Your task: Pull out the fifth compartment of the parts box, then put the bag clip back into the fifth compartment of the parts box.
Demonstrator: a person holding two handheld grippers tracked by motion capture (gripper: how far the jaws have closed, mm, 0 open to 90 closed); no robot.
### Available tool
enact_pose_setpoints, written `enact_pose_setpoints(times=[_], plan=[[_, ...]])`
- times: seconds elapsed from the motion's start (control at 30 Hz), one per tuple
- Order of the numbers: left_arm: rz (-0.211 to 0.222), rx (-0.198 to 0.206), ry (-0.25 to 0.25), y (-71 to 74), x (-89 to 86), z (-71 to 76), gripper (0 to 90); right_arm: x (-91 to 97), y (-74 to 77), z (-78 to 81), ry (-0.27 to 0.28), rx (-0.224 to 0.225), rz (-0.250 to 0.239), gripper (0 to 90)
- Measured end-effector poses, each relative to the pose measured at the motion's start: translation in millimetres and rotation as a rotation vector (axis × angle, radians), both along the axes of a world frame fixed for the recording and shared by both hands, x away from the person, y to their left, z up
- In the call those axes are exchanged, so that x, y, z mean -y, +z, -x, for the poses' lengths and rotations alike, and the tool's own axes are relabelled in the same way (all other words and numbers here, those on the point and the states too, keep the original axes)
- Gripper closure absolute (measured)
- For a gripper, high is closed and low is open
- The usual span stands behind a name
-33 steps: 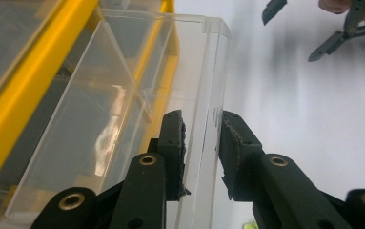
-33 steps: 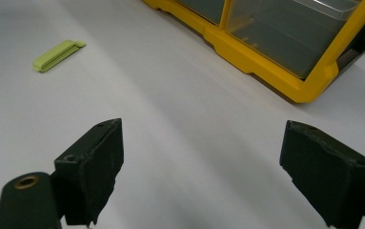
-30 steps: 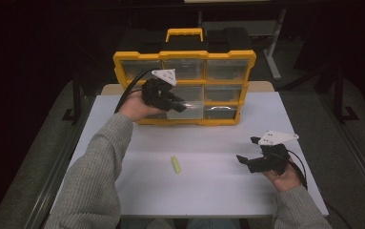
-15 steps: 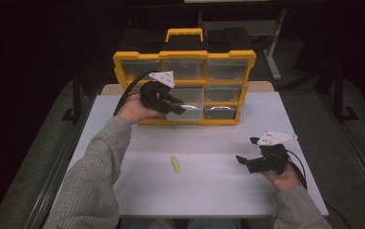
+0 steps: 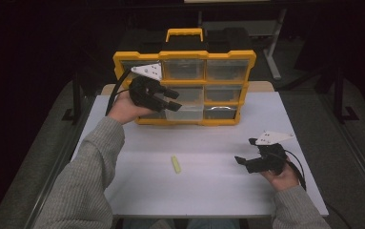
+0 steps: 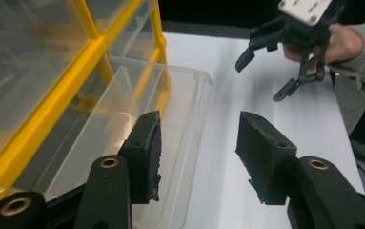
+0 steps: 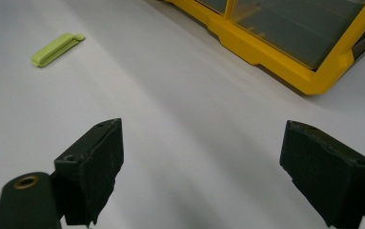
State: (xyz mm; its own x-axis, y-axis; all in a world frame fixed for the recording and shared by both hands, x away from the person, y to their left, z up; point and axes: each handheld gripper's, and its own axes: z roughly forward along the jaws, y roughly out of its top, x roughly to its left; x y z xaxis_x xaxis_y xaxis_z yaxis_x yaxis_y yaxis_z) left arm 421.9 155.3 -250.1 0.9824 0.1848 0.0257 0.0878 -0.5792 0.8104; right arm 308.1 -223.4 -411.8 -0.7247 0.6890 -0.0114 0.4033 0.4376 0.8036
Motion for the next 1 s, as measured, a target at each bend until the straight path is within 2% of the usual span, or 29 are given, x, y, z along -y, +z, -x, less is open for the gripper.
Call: enact_pose_setpoints(times=[0.33,0.6,0.8,1.0], plan=[[0.062,-0.001,0.073,4.2,-30.7,16.5,39.9,-1.1,-1.9,-1.6,0.004,-0.015,-0.001,13.6],[0.073,-0.002,0.122,1.3,-52.4,32.0,35.4,0.2,-1.2,-1.0,-0.001,-0.014,-0.009,13.6],[0.088,0.007,0.147,-0.4,-65.8,41.7,33.7,0.8,-3.4,-2.6,-0.003,-0.032,-0.009,13.6],[0.067,0.010,0.187,-9.2,-78.4,50.7,30.8,0.7,-5.3,-2.7,0.000,-0.051,-0.006,13.6]])
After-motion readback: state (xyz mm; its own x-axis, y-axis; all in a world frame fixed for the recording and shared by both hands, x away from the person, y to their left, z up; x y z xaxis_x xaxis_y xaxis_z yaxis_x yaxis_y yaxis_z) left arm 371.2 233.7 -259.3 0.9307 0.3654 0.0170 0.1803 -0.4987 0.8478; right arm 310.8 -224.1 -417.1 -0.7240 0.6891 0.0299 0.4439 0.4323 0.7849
